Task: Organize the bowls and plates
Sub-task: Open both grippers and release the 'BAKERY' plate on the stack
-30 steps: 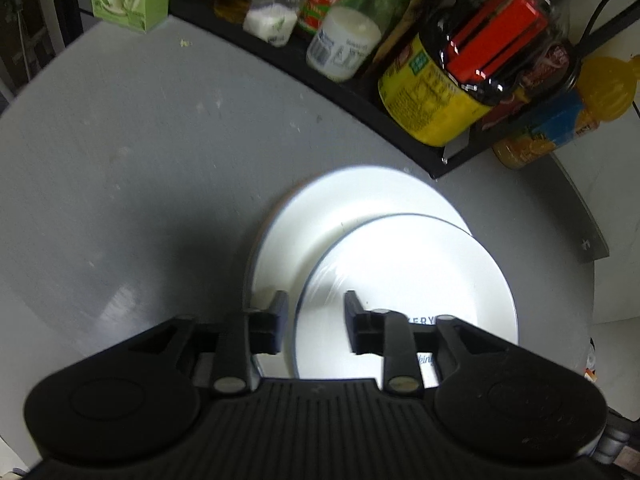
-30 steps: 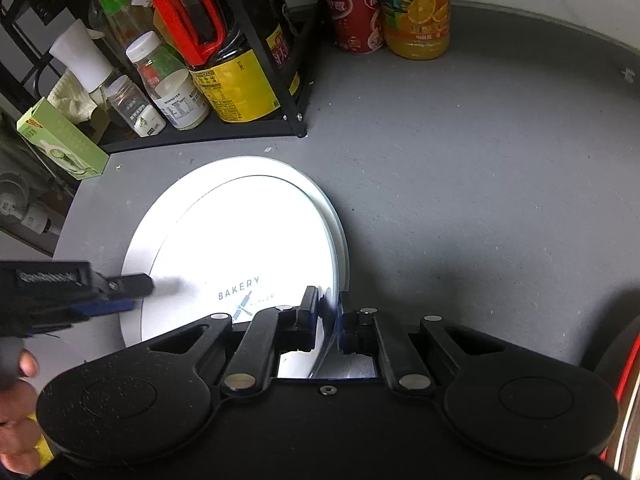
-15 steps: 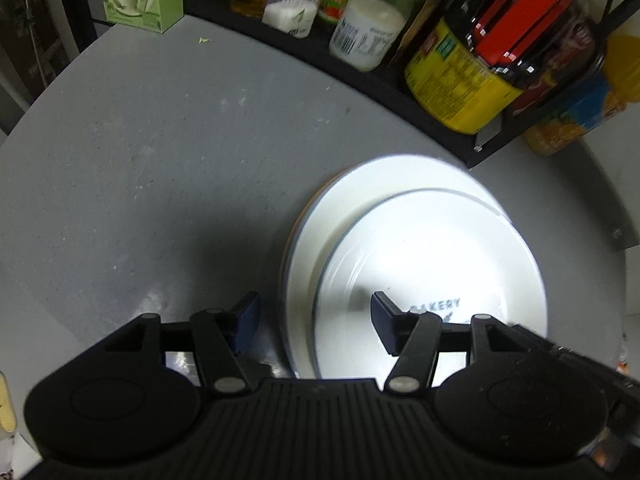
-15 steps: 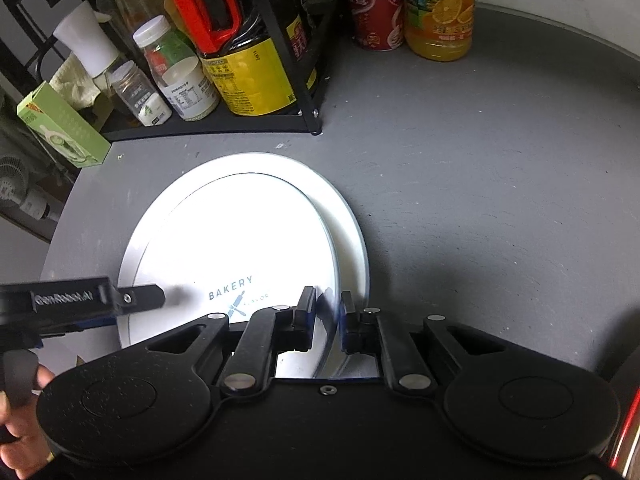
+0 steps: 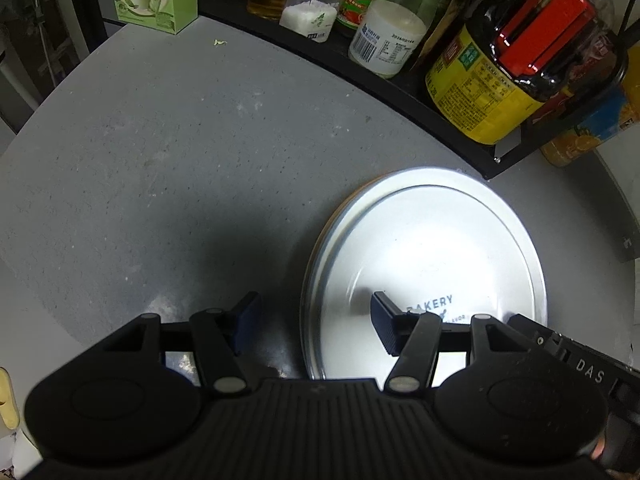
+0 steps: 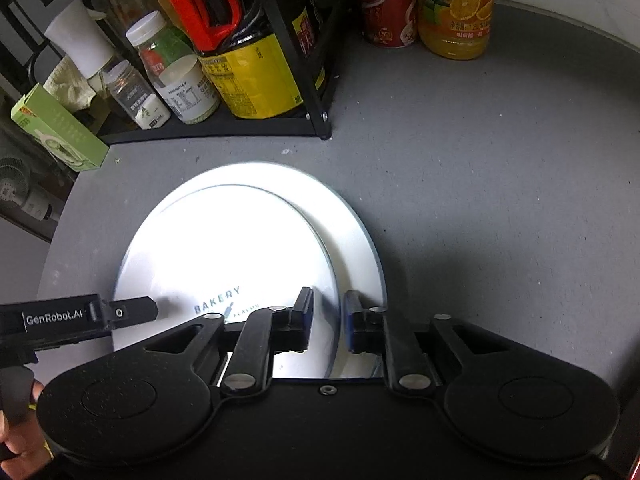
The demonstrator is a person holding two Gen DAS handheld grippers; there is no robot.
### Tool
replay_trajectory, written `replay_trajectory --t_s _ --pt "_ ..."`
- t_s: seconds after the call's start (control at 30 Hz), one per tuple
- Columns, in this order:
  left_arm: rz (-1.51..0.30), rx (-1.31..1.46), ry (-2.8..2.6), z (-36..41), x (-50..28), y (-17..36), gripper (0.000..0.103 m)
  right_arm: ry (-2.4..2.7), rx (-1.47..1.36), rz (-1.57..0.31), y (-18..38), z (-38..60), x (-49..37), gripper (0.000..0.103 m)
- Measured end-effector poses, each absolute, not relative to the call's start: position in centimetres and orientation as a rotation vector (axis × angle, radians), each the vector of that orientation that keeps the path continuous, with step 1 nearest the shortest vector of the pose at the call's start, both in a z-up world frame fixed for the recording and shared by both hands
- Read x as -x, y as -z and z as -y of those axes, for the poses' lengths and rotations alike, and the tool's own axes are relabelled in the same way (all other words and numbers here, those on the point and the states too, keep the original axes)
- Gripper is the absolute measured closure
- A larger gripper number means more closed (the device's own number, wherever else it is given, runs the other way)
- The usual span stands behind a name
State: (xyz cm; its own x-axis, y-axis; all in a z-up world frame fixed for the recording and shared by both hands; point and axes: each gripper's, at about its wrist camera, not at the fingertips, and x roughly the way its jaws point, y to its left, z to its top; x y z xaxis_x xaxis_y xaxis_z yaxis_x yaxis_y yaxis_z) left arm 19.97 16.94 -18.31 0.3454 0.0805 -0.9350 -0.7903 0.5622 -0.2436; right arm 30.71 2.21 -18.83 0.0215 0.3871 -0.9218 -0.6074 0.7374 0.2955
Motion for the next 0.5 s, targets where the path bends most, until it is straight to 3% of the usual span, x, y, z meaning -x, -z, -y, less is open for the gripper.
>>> replay_trajectory --t_s 0.07,0.2,0.5 --pt "-1.074 0.796 -0.649 -17.0 -19.9 18.1 0.044 -0.782 0.188 -1.334 18.3 -2.3 -30.9 0.070" --pt "-1.064 0.803 -0.645 -17.3 -19.9 17.4 0.044 -0.803 0.152 -1.324 17.0 -2.2 -31.1 0.062" --pt "-1.029 0.763 -0.587 -16.6 -20.5 14.9 0.041 -0.786 0.094 -1.268 14.0 -0.4 -30.0 0.034"
